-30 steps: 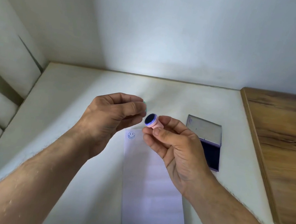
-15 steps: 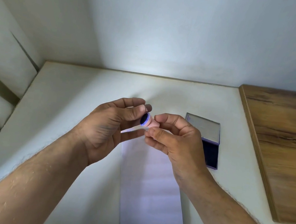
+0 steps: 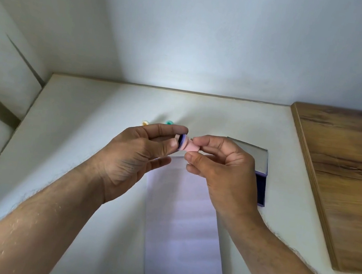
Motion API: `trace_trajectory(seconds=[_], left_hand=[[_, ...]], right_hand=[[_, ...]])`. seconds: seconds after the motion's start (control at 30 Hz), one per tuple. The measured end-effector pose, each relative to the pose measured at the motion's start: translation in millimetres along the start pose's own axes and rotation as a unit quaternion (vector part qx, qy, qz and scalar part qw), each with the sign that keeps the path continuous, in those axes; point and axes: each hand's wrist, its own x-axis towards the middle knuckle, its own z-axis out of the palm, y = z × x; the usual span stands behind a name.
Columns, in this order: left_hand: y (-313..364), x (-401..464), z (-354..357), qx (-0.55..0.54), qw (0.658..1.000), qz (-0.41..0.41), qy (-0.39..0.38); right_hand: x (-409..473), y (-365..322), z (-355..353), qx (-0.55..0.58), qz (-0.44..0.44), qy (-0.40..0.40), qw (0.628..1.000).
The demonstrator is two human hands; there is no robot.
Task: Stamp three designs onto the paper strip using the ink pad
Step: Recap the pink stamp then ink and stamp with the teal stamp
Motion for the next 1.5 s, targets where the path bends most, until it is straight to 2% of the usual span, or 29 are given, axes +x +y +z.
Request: trace_trajectory(seconds=[0.1, 0.37, 0.5, 0.8, 0.97, 1.13, 1.27, 1.37, 1.5], left_hand=[[-1.3, 0.6, -0.9, -0.004, 1.000, 0.011, -0.008], [-5.0, 3.5, 1.2, -0.061, 0.998, 0.011, -0.005], [-6.0, 4.5, 1.8, -0.082, 0.997, 0.014, -0.001], [-7.4, 3.6, 3.8, -0.056, 0.998, 0.008, -0.007], [-5.5, 2.6, 0.7, -0.019, 0.999, 0.023, 0.016], [0.2, 0.6, -8.7, 0.007, 0.999, 0.040, -0.003], [1.8, 0.5, -12.8, 0.022, 0.998, 0.062, -0.010], [1.3, 1.5, -12.6, 0.044, 0.994, 0.096, 0.003], [2.9, 0.2, -7.4, 0.054, 0.989, 0.141, 0.000]], right_hand=[[0.1, -2.0, -1.4, -0.082, -0.038, 0.011, 0.996], [-1.7, -0.6, -1.1, -0.151, -0.104, 0.025, 0.983], [-4.8, -0.8, -0.8, -0.190, -0.164, 0.029, 0.968], [-6.1, 2.5, -4.3, -0.248, -0.288, 0.049, 0.924], [-5.8, 4.2, -5.9, -0.255, -0.294, 0.059, 0.919], [-4.4, 3.7, -8.4, -0.197, -0.221, 0.002, 0.955], [-1.9, -2.1, -5.7, -0.040, -0.076, -0.053, 0.995], [0.9, -9.0, -3.2, 0.053, 0.047, -0.074, 0.995], [-0.9, -7.0, 0.6, 0.138, 0.177, -0.100, 0.969]])
